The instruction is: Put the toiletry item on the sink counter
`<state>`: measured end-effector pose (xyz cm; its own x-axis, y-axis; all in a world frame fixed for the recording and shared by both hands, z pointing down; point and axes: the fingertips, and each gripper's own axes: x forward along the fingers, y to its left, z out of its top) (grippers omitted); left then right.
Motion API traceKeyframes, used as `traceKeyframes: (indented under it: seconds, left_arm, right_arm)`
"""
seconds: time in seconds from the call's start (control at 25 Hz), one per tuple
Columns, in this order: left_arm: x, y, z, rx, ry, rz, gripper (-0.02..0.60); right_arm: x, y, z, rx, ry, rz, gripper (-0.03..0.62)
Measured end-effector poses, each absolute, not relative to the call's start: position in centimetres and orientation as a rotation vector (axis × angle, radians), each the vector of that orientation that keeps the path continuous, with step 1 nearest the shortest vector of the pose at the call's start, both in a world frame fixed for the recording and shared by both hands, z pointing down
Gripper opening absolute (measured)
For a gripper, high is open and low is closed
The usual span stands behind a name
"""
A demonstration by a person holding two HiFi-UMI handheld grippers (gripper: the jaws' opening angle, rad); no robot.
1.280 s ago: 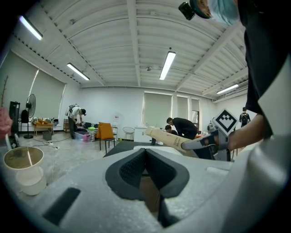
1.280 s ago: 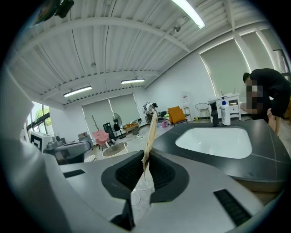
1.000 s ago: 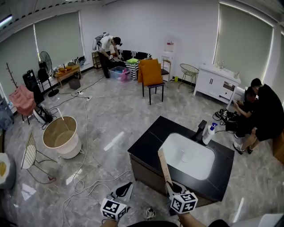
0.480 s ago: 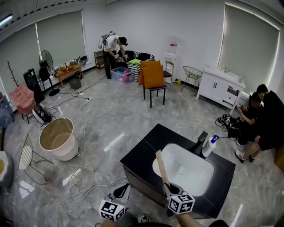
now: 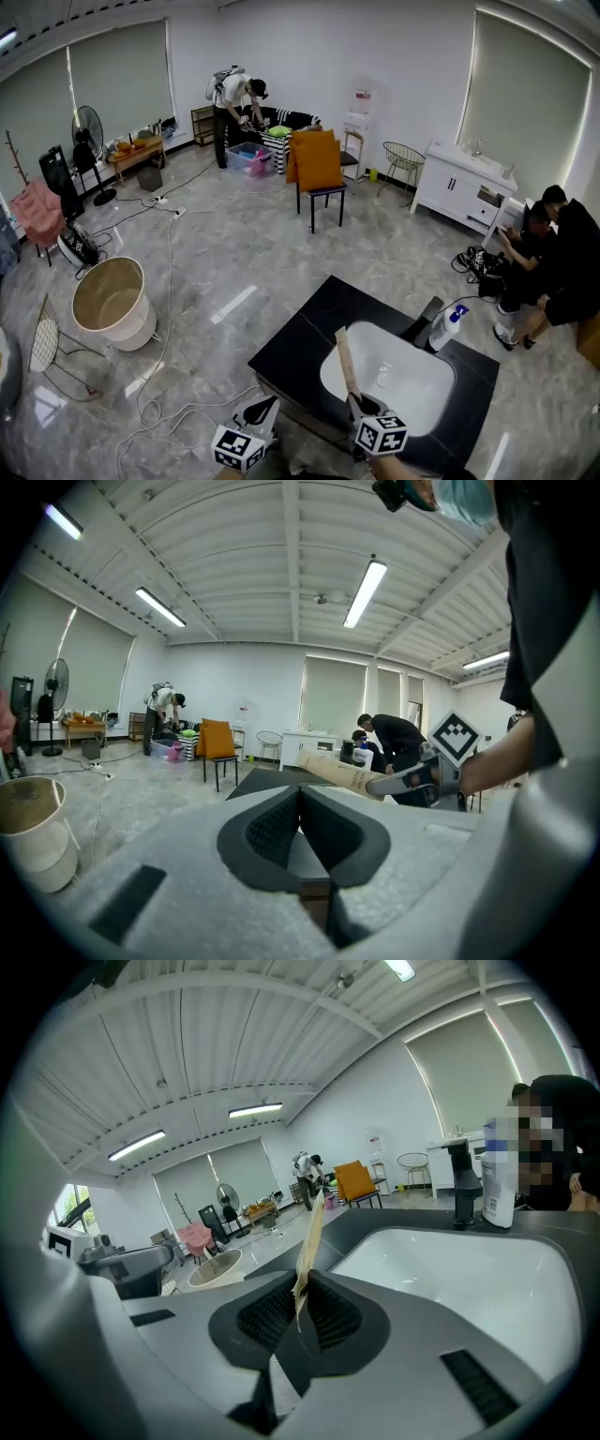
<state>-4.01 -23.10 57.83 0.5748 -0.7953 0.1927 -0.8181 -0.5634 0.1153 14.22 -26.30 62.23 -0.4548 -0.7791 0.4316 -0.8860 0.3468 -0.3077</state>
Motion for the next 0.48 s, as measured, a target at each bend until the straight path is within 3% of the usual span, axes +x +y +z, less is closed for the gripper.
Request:
traceKeyframes:
  seconds: [0.48]
  left_arm:
    - [-6.2,-33.5,58.9,2.701,-1.159,0.261,0.000]
  right_arm:
    - [11.5,-36.4,64.5,1.633,-2.264,0.798,0.035]
